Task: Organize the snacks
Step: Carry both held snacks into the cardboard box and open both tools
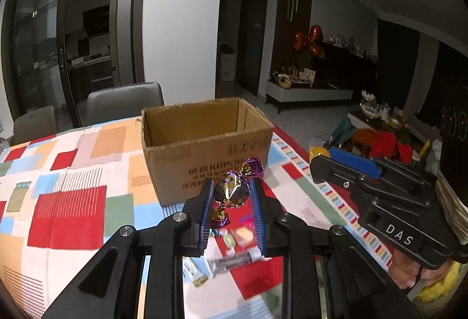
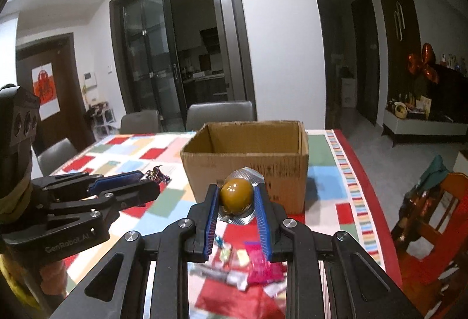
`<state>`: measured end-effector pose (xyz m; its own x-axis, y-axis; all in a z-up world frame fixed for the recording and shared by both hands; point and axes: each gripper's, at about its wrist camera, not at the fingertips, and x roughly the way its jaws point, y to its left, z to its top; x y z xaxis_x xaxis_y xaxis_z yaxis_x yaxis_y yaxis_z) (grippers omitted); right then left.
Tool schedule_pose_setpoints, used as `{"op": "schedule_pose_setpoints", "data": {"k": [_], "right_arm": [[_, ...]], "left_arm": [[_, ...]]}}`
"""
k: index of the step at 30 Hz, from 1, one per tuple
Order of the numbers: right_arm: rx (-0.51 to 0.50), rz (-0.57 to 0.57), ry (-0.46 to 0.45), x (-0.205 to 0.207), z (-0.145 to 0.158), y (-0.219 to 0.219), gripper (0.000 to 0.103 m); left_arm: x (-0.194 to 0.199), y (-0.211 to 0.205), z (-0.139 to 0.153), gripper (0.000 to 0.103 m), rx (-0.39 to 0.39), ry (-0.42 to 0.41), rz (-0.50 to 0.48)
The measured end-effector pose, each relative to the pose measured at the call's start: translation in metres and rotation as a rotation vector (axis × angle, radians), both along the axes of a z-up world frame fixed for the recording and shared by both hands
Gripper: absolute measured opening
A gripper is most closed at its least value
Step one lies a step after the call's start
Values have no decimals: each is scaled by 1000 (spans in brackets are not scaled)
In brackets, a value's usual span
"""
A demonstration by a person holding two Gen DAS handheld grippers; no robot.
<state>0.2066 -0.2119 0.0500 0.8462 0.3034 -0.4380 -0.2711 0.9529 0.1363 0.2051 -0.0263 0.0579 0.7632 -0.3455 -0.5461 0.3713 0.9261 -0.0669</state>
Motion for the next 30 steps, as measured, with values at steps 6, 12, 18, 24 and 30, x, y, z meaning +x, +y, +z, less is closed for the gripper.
{"op": "schedule_pose_setpoints", "data": {"k": [6,12,18,24,30], "right_arm": [[40,-4,11,34,13,-3,26],[26,-5,17,71,24,1,26],[4,0,33,102,29,6,26],[-27,3,58,131,24,8,26],[-42,2,88,158,15,8,26]], "left_arm": [[28,4,19,25,-17,-13,21],[59,8,31,25,-18,-9,46],[91,9,37,25,-9,8,63],[125,7,28,25,-6,59,65],[156,5,17,25,-10,108,72]]}}
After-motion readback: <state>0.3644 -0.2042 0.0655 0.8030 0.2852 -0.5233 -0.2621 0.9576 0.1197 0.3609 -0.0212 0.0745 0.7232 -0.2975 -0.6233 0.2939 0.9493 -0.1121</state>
